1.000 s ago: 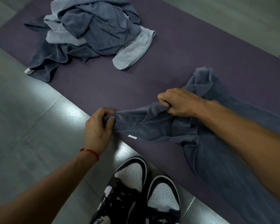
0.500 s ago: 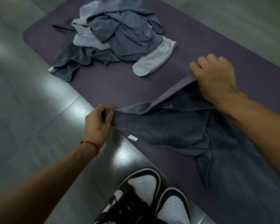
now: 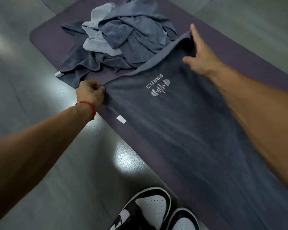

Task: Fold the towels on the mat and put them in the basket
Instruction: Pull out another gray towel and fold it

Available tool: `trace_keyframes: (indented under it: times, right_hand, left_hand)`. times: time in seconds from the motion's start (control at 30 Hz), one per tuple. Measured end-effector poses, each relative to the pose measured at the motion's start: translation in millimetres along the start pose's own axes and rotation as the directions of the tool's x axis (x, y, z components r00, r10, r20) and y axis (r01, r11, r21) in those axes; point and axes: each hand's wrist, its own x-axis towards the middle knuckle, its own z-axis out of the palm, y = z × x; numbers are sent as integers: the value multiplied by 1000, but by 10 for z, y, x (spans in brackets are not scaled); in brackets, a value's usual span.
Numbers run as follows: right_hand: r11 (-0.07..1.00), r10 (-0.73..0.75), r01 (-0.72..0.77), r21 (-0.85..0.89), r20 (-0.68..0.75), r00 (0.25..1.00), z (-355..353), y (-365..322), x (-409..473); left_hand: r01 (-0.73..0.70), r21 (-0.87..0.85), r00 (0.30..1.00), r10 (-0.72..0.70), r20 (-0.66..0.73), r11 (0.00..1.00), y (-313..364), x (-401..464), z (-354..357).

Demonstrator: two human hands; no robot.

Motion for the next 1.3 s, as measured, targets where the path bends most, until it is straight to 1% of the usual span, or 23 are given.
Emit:
trace_keyframes:
  times: [0.07, 0.13, 0.23, 0.33, 0.37, 0.4, 0.43, 0.47, 0.5, 0.53, 0.57, 0.6, 0.63, 0.7, 0.77, 0.83, 0.87, 0.97, 1.13, 1.2, 1.23, 1.27, 1.3]
  right_hand:
    - [963, -94, 112, -243, 87, 992, -23, 62, -90]
    - [903, -91, 134, -408, 123, 988, 26, 166, -277]
    - [851, 47, -1, -525, 75, 996, 256, 342, -766]
    - [743, 146, -126, -658, -25, 989, 531, 474, -1417]
    - [706, 164, -166, -689, -69, 984, 592, 498, -1634]
    - [670, 175, -211, -712, -125, 977, 635, 517, -1818]
    - [633, 194, -267, -727, -185, 963, 673, 534, -1976]
    - [604, 246, -343, -719, -242, 939, 702, 550, -2106]
    - [585, 322, -422, -692, -280, 904, 732, 580, -2194]
    - [580, 406, -489, -652, -290, 867, 771, 639, -2246]
    - [587, 479, -530, -612, -265, 837, 813, 716, -2284]
    - [609, 525, -534, -586, -207, 826, 854, 811, -2320]
    - [650, 530, -504, -569, -136, 837, 869, 902, -2349]
    - [768, 469, -430, -475, -40, 882, 790, 994, -2430]
    - [854, 356, -349, -386, -56, 933, 642, 1013, -2634]
    - [856, 298, -317, -408, -112, 948, 507, 1091, -2957]
    - [842, 322, -349, -411, -136, 937, 434, 1154, -3155]
    - [755, 461, -519, -400, -238, 855, 183, 1420, -3805]
    - [607, 614, -750, -264, -444, 653, -475, 1836, -4769]
    - [552, 655, -811, -196, -499, 567, -733, 2036, -5011]
    - [530, 671, -832, -167, -517, 531, -855, 2133, -5083]
    - [530, 665, -835, -147, -539, 517, -962, 2252, -5131]
    - [553, 636, -821, -141, -565, 525, -1063, 2390, -5142]
  left_hand:
    - [70, -9, 998, -70, 8, 998, -46, 79, 16]
    - [127, -17, 990, -126, 66, 992, -80, 111, 49]
    - [160, -15, 981, -158, 110, 987, -163, 149, 104]
    - [123, 72, 985, -131, 109, 990, -197, 87, 126]
    - [67, 176, 993, -83, 81, 982, -197, 24, 134]
    - [-35, 326, 998, 16, 59, 945, -165, -85, 139]
    - [-178, 461, 984, 163, 73, 869, -131, -228, 150]
    - [-359, 536, 929, 345, 130, 764, -81, -422, 175]
    - [-539, 542, 831, 511, 218, 645, -27, -635, 231]
    - [-674, 511, 726, 605, 327, 533, 11, -857, 327]
    - [-763, 472, 639, 628, 444, 442, -17, -1041, 465]
    - [-799, 457, 599, 583, 548, 391, -61, -1199, 607]
    - [-800, 464, 599, 497, 628, 379, -119, -1314, 741]
    - [-774, 527, 632, 363, 685, 352, -284, -1379, 919]
    - [-774, 543, 632, 338, 697, 326, -354, -1342, 954]
    - [-771, 558, 636, 312, 706, 308, -330, -1315, 944]
    - [-757, 580, 651, 282, 705, 300, -311, -1324, 951]
    - [-704, 645, 706, 196, 681, 297, -189, -1393, 1029]
    - [-614, 742, 759, -56, 648, 269, 101, -1373, 1135]
    - [-596, 769, 753, -170, 636, 232, 277, -1269, 1219]
    - [-619, 762, 736, -199, 647, 192, 390, -1224, 1315]
    - [-664, 732, 707, -191, 681, 154, 522, -1209, 1438]
    - [-730, 675, 661, -139, 737, 106, 678, -1247, 1562]
